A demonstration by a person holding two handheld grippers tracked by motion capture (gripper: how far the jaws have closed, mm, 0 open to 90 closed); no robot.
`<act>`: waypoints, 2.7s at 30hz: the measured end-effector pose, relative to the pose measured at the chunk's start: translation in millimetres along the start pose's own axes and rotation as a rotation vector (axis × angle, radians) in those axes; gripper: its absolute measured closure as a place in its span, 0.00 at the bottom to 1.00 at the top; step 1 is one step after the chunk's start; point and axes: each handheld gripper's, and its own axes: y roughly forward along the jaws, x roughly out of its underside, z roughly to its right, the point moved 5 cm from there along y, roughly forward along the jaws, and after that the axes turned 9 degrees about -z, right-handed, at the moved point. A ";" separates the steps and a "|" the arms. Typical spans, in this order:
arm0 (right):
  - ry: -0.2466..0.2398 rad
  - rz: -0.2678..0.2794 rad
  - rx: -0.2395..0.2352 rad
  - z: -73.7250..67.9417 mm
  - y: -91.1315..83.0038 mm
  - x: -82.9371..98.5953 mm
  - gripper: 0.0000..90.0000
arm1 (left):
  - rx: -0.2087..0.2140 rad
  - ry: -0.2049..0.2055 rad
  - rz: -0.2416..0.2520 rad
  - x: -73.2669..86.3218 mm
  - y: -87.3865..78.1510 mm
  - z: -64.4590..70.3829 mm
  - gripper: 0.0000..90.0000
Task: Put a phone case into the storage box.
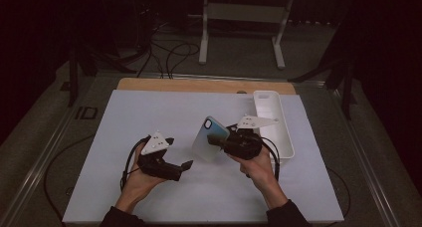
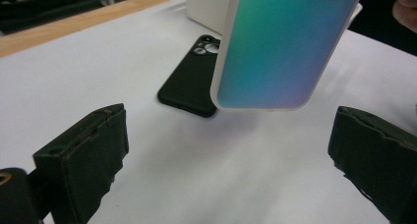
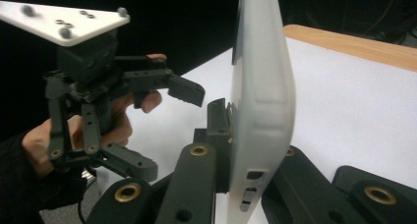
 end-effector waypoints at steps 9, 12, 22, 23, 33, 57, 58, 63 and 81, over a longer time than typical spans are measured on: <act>-0.065 0.014 -0.065 -8.3 -4.0 -1.0 0.96 | 0.046 0.013 -0.008 1.0 2.2 3.5 0.02; -0.083 0.012 -0.094 -12.0 -3.2 -1.2 0.96 | 0.063 0.021 -0.009 1.2 3.0 5.6 0.02; -0.125 0.016 -0.178 -20.7 0.4 -3.0 0.96 | 0.130 0.057 0.005 1.0 3.0 14.0 0.12; -0.123 0.020 -0.192 -21.2 0.0 -3.2 0.96 | 0.136 0.059 0.010 0.8 2.8 14.8 0.14; -0.152 0.023 -0.287 -28.0 2.1 -3.0 0.96 | 0.218 0.106 0.036 -0.2 1.7 24.9 0.27; -0.235 -0.029 -0.205 -25.8 4.9 -7.3 0.58 | 0.279 0.167 -0.021 3.1 9.5 37.1 0.95; -0.235 -0.031 -0.180 -25.2 5.9 -6.9 0.51 | 0.256 0.157 -0.012 2.5 9.4 35.8 0.95; -0.177 -0.042 -0.053 -16.9 6.6 -5.2 0.26 | 0.202 0.123 0.013 1.5 5.6 27.5 0.96; -0.042 0.007 0.127 -16.9 9.5 -9.3 0.09 | -0.017 0.015 0.017 1.1 8.9 15.4 0.95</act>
